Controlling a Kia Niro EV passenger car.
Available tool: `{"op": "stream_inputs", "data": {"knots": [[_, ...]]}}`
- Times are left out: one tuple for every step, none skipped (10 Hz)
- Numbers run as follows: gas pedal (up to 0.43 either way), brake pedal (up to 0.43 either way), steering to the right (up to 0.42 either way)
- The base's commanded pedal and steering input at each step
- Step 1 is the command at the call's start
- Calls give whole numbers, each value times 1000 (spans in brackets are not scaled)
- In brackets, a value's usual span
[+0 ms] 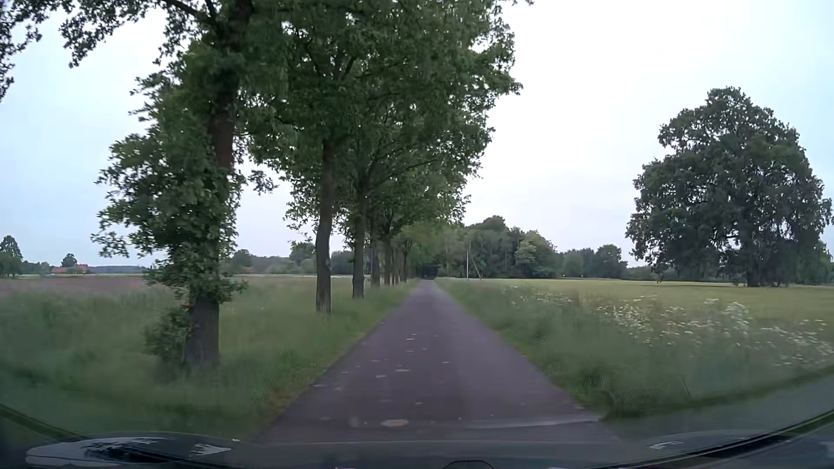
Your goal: Follow the waypoints while adhering to traffic rules and regulations
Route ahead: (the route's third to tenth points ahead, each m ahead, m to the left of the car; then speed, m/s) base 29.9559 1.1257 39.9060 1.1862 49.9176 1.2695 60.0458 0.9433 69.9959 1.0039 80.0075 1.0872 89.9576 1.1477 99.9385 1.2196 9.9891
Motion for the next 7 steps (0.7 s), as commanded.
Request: {"op": "stream_inputs", "data": {"knots": [[209, 0, 2], [209, 0, 0], [209, 0, 0], [209, 0, 1], [220, 0, 2], [220, 0, 3], [220, 0, 8]]}}
